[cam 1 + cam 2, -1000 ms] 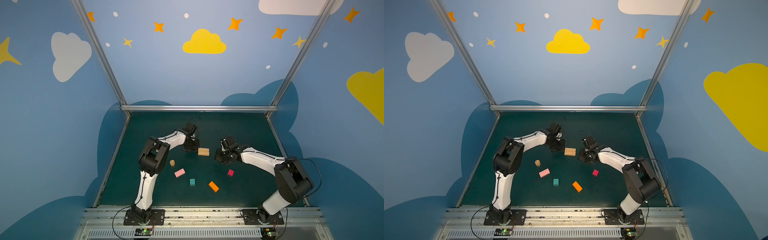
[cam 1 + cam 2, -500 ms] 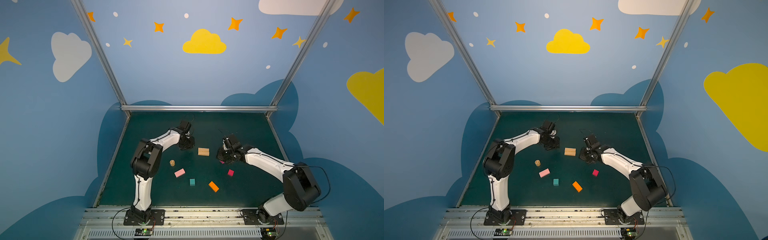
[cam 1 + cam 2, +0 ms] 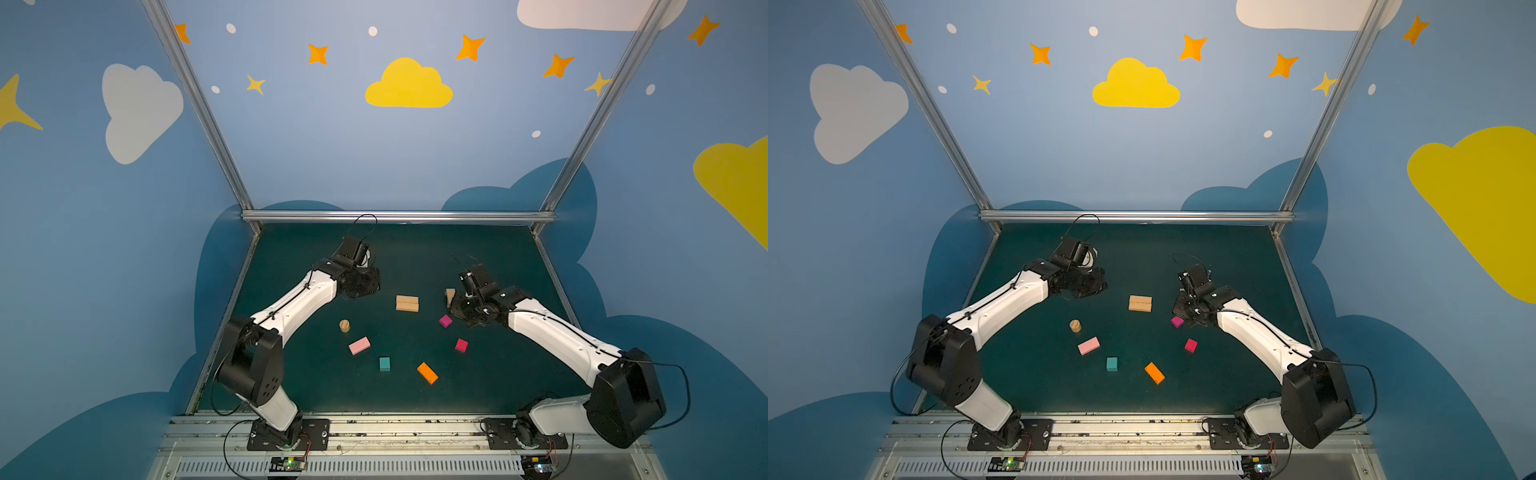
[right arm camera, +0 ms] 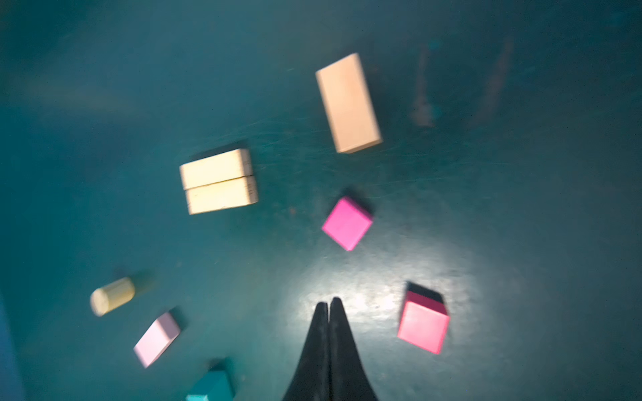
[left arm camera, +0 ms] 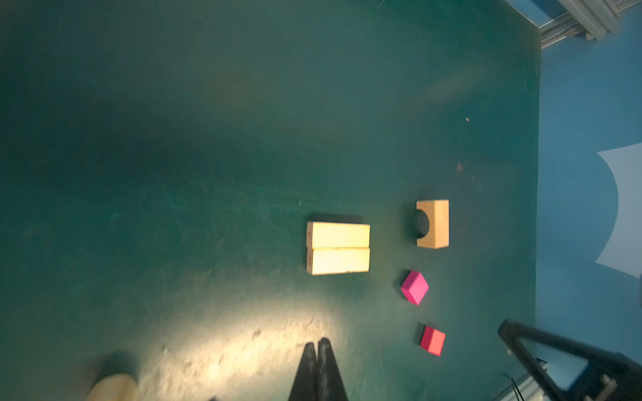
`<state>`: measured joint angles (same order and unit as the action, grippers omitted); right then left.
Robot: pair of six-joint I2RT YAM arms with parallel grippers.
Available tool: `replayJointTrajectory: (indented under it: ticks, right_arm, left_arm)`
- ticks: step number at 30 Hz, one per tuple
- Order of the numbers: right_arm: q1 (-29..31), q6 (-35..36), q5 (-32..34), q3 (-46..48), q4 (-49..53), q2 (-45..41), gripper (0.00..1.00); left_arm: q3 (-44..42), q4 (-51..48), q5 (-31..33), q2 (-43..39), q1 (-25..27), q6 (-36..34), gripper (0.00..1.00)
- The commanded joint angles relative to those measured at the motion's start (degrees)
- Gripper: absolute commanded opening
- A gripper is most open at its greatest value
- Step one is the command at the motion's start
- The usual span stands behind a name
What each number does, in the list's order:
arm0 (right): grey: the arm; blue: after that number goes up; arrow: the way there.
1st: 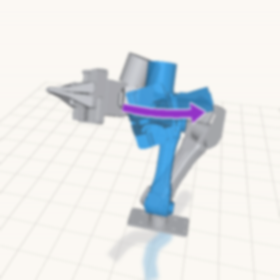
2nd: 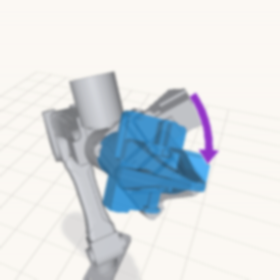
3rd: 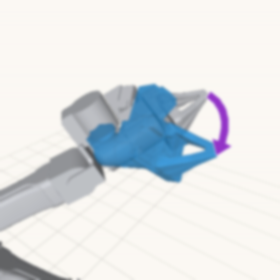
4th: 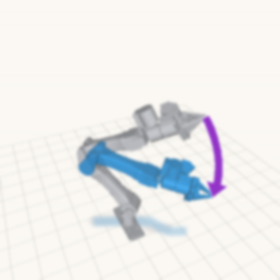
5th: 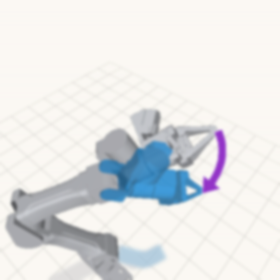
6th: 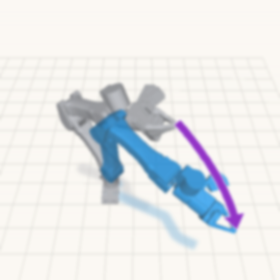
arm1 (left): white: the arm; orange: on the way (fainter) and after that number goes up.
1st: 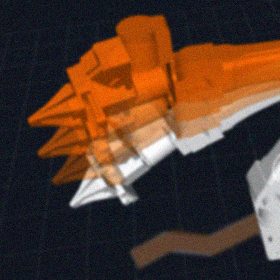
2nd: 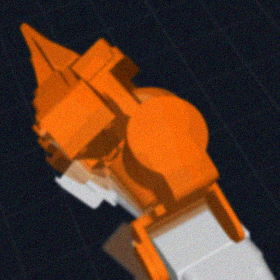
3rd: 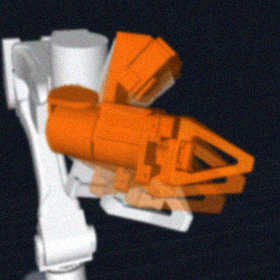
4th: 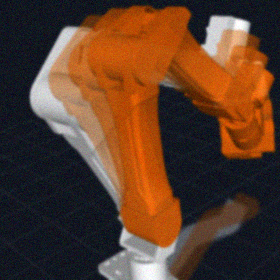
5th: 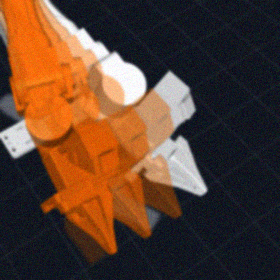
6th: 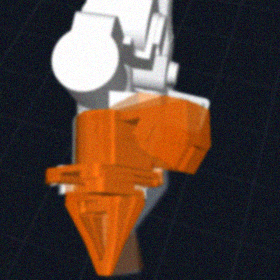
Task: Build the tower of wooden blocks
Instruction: 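Move the right gripper over the small wooden block farther from the robot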
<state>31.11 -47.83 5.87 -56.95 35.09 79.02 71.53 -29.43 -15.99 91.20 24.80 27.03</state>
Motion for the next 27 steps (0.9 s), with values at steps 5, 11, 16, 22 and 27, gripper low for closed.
replayJointTrajectory:
  ticks: [5, 11, 16, 22, 27]
  right_arm:
    - [-5.52, 4.17, 2.93, -7.92, 7.45, 5.85, 0.0]
    - [-8.58, 14.61, -0.49, -19.01, 10.01, 14.4, 0.49]
    - [-10.35, 21.96, -0.8, -30.03, 15.85, 23.78, 0.71]
    - [-10.46, 25.95, -3.41, -37.96, 18.95, 31.9, 0.74]
    - [-10.02, 27.85, -3.33, -41.14, 20.63, 35.59, 0.74]
  left_arm:
    - [-4.1, -1.2, 2.0, -7.8, -0.01, 1.25, 0.16]
    - [-5.33, -2.38, 3.53, -12.43, 0.1, 0.74, 0.4]
    - [-5.48, -1.77, 3.43, -14.17, -0.08, 0.49, 0.5]
    - [-5.49, -2.34, 5.88, -15.1, -0.22, 0.34, 0.56]
    - [-5.7, -2.83, 6.14, -15.5, -0.19, 0.29, 0.57]
